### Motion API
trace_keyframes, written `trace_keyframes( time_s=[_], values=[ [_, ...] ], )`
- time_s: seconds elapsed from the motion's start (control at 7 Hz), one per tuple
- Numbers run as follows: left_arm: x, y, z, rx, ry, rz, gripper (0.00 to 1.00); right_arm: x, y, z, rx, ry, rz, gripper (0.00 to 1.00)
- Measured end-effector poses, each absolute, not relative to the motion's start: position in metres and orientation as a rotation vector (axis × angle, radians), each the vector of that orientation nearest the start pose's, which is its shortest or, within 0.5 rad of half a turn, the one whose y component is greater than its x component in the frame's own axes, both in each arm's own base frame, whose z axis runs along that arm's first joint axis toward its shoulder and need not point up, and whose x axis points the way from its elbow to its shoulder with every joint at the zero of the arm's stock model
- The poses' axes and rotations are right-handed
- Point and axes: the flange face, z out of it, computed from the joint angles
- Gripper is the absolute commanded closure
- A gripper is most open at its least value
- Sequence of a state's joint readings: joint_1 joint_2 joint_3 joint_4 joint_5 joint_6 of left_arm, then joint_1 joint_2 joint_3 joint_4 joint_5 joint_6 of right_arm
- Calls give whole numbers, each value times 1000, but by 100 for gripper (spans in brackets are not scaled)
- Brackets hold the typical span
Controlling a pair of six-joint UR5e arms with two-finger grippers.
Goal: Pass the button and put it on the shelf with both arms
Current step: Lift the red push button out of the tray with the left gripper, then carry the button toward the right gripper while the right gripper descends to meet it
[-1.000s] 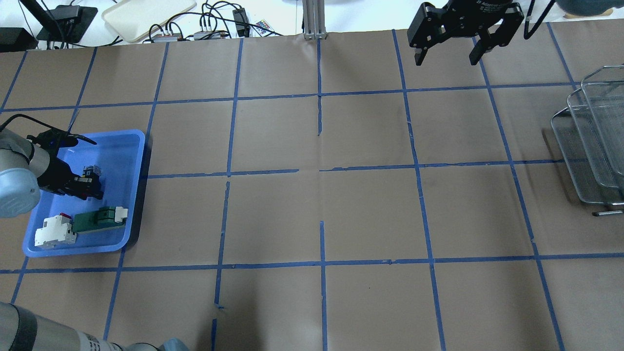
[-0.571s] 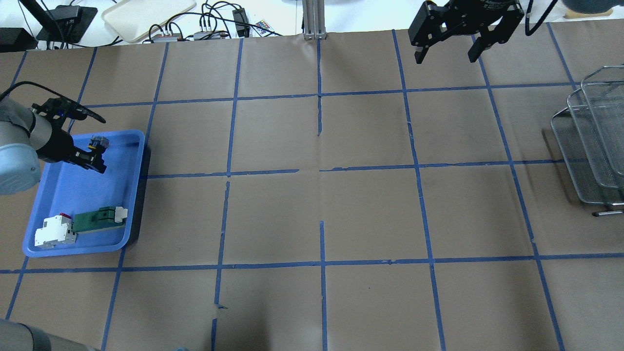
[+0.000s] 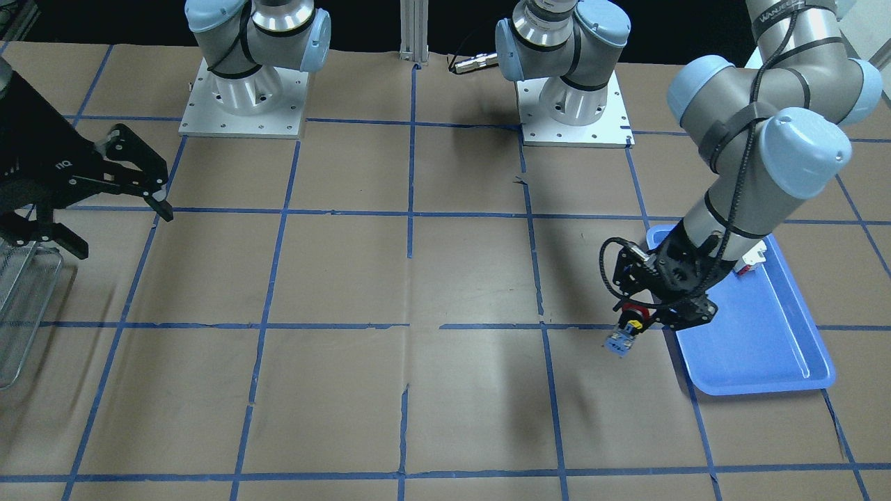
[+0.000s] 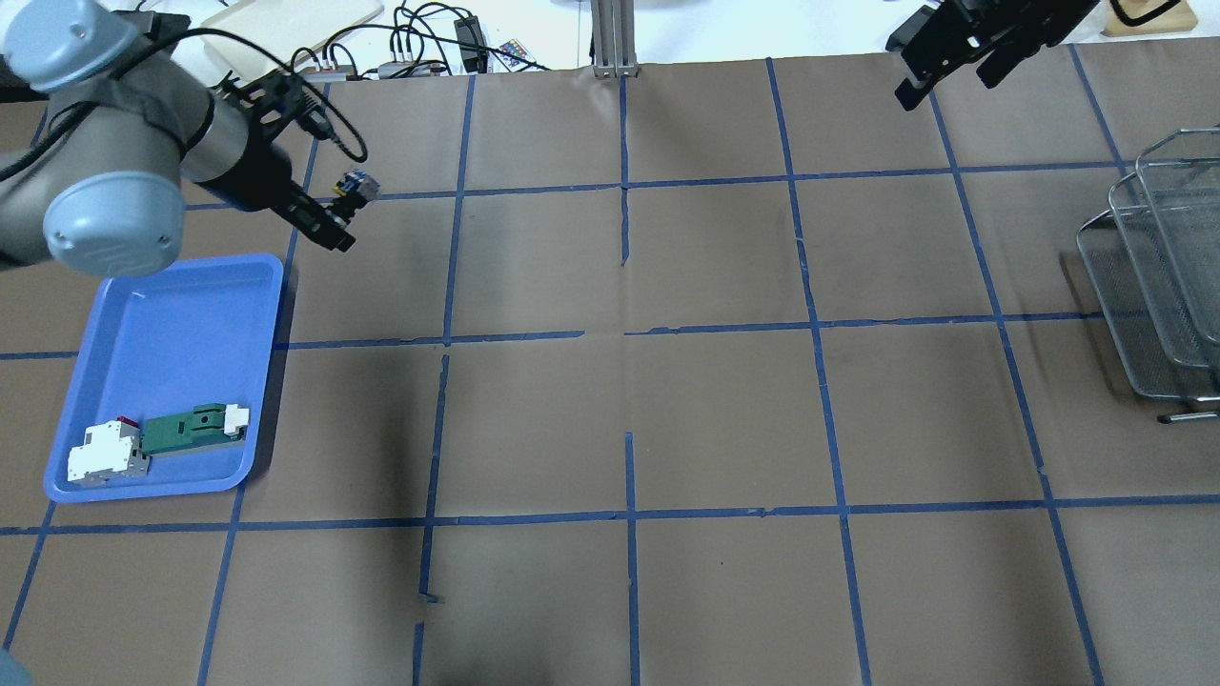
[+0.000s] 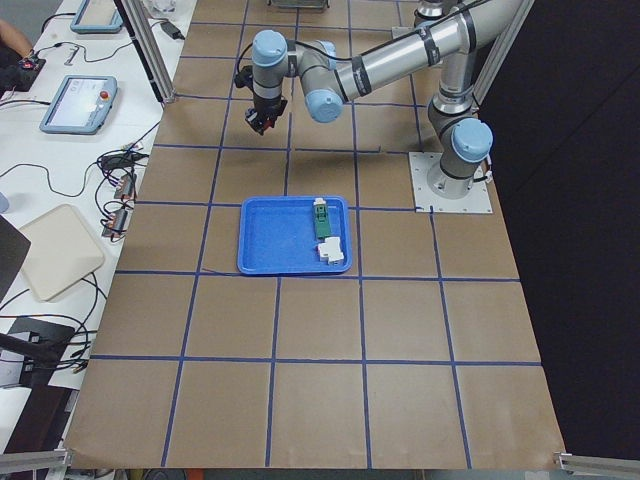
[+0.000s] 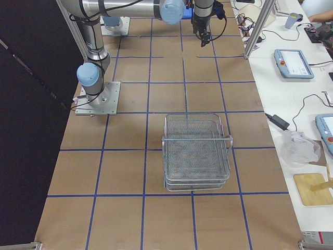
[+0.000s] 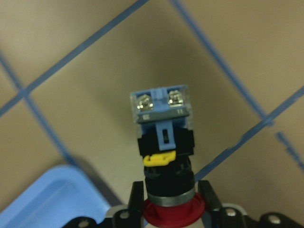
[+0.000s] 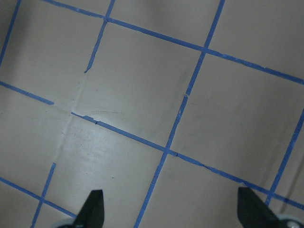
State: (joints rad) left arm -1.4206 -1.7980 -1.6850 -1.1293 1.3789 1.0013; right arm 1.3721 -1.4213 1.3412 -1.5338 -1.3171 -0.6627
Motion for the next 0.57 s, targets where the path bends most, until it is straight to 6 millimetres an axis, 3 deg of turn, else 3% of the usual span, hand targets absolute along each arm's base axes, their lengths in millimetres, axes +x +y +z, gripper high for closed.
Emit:
trace_keyframes(
  time_s=[0.29,0.57],
  values=[
    [-164,-596,394,1662,2830,-350,100,37,-575,523,-1017,2725,-259,0],
    [-236,-584,403,1938,2727,-421,100,45,-567,525,-1308,2555,-287,0]
  ],
)
